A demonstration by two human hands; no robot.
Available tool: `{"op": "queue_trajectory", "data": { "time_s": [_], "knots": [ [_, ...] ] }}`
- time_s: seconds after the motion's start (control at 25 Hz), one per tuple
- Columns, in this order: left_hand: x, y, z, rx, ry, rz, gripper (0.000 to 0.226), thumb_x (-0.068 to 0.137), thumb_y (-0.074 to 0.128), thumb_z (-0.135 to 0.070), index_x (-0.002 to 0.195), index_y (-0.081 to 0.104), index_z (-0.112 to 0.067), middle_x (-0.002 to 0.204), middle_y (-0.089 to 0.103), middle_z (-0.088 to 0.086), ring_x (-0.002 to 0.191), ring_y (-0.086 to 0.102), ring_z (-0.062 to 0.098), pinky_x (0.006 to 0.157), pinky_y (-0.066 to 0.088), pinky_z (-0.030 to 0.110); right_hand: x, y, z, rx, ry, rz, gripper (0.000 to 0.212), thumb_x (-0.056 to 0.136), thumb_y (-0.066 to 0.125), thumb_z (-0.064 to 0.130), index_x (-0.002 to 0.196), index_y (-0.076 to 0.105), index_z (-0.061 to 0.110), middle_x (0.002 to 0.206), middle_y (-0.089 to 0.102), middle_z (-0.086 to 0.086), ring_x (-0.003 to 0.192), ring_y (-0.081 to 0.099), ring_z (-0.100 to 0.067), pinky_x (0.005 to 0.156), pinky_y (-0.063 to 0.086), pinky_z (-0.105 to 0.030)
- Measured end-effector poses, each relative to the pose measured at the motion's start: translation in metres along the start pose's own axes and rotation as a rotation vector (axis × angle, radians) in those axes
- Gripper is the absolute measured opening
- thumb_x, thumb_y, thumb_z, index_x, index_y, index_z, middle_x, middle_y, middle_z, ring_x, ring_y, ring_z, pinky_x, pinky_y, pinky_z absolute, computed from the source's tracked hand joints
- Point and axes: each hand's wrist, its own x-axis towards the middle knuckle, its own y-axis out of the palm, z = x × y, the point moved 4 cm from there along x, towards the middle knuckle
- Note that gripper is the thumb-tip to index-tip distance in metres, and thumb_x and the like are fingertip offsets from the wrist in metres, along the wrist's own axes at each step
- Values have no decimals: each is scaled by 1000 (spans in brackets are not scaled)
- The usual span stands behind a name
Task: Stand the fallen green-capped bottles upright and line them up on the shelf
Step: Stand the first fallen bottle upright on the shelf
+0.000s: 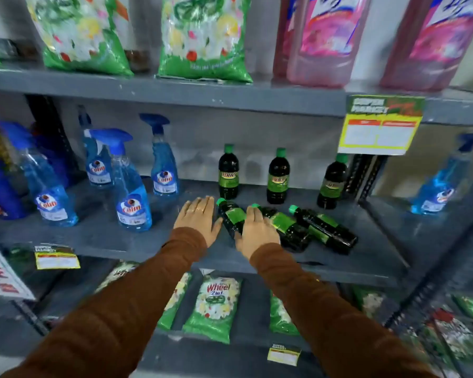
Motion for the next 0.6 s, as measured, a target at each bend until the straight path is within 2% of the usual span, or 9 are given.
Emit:
{"op": "queue_trajectory", "data": {
  "time_s": [0.04, 0.16, 0.24, 0.4, 0.52, 0.6],
  "knots": [
    [3, 18, 9, 19, -48, 146, 63, 93, 31, -40, 144, 16, -5, 154, 23, 12, 143, 20, 26, 119, 12, 40, 12, 16, 0, -5, 46, 113, 78, 84, 55, 29, 142, 11, -2, 151, 22, -21, 134, 30, -39, 109, 30, -45],
    [0, 70, 35, -42, -115, 450, 68, 92, 35, -44, 145, 11, -9, 157, 12, 8, 145, 10, 24, 119, 11, 38, 46, 53, -1, -9, 144, 298, 91, 81, 61, 33, 143, 3, 0, 153, 12, -23, 136, 23, -42, 111, 27, -49],
    [-3, 94, 44, -60, -121, 535, 73, 91, 33, -50, 146, 7, -11, 159, 2, 5, 146, 4, 21, 119, 8, 38, 64, 73, 0, -66, 171, 335, 92, 79, 62, 34, 142, 3, 2, 151, 14, -25, 132, 28, -44, 106, 32, -52],
    [3, 110, 52, -3, -85, 461, 82, 82, 15, -62, 146, 4, -13, 159, 0, 2, 146, 0, 18, 119, 1, 35, 78, 83, 2, -105, 107, 6, 94, 62, 76, 31, 136, 29, -3, 126, 51, -25, 105, 54, -41, 84, 48, -46],
    [2, 112, 52, 2, -74, 370, 95, 68, -3, -68, 146, 5, -14, 159, 5, 1, 146, 3, 17, 119, 2, 34, 82, 88, 1, 252, 90, -132, 83, 71, 66, 36, 136, 30, -1, 130, 48, -24, 113, 49, -42, 91, 43, -49],
    [1, 113, 52, -5, -74, 337, 100, 62, -7, -68, 146, 7, -15, 158, 8, 1, 146, 5, 17, 119, 3, 33, 77, 94, -2, 564, 138, -203, 82, 71, 65, 41, 134, 32, 0, 130, 47, -23, 116, 42, -41, 98, 36, -48]
  ]
}}
